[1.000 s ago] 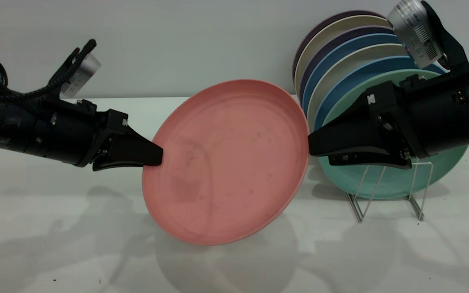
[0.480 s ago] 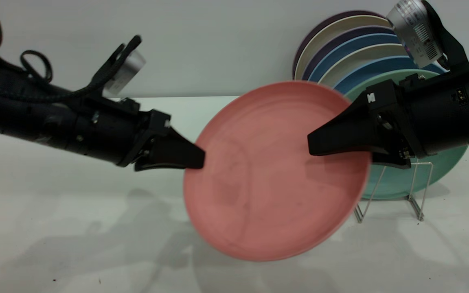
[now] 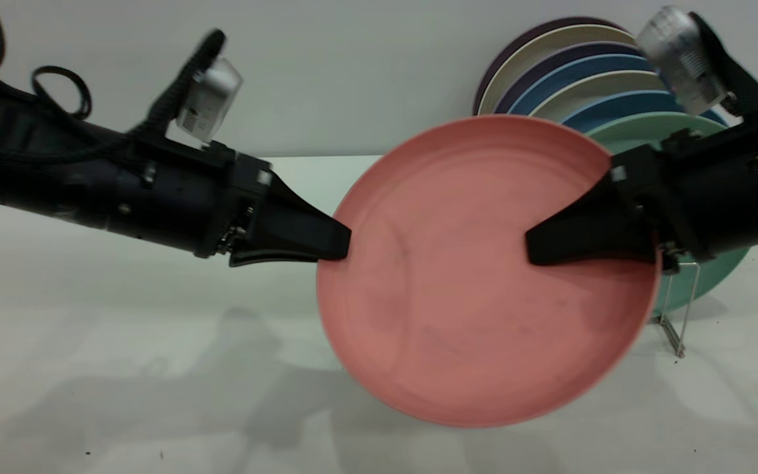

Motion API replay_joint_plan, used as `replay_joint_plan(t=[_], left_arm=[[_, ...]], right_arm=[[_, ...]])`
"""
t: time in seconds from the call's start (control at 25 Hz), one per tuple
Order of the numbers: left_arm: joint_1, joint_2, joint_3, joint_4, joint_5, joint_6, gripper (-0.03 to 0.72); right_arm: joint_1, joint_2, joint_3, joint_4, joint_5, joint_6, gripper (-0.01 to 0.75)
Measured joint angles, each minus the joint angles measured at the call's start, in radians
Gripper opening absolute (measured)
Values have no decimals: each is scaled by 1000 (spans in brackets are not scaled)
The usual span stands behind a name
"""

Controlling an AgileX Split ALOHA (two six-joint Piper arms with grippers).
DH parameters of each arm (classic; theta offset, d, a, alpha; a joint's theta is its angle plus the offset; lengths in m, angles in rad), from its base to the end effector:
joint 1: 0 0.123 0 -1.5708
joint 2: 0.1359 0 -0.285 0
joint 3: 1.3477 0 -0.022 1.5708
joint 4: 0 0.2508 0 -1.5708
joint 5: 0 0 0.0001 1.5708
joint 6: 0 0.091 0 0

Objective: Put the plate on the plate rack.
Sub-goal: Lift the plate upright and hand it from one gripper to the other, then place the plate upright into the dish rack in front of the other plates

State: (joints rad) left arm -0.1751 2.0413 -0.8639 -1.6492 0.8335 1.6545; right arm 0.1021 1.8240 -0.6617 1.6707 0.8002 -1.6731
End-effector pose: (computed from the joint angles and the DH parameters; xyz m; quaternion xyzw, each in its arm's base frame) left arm 0.3140 -0.1238 0.0932 0.1750 0.8684 -0.4116 0.2143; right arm 0.2745 0.0935 0.1240 -0.1411 0.8772 0.3884 0.2446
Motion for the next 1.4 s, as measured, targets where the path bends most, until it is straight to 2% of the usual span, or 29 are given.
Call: replay_joint_plan(t=[0.12, 0.28, 0.4, 0.52, 0.6, 0.84, 1.16, 1.4], left_arm=[[107, -1, -1, 34, -32, -51, 170], [241, -1, -1, 56, -47, -113, 295], [307, -1, -1, 64, -81, -165, 331], [345, -1, -1, 91, -126, -205, 336], [352, -1, -1, 118, -150, -212, 337], [352, -1, -1, 133, -157, -215, 337], [352, -1, -1, 133, -167, -216, 337], [352, -1, -1, 133, -170, -217, 337]], right_arm=[[-88, -31, 0, -161, -34, -7, 127], [-160, -119, 0, -364, -40, -73, 127], [-169, -198, 0, -468, -84, -173, 127], [-169, -269, 0, -500, -158, -339, 127], [-169, -310, -2, -510, -192, -446, 127], [-169, -345, -90, -614, -220, -449, 127], [-169, -345, -228, -736, -175, -449, 127], [-165, -300, -306, -757, -147, -449, 127]])
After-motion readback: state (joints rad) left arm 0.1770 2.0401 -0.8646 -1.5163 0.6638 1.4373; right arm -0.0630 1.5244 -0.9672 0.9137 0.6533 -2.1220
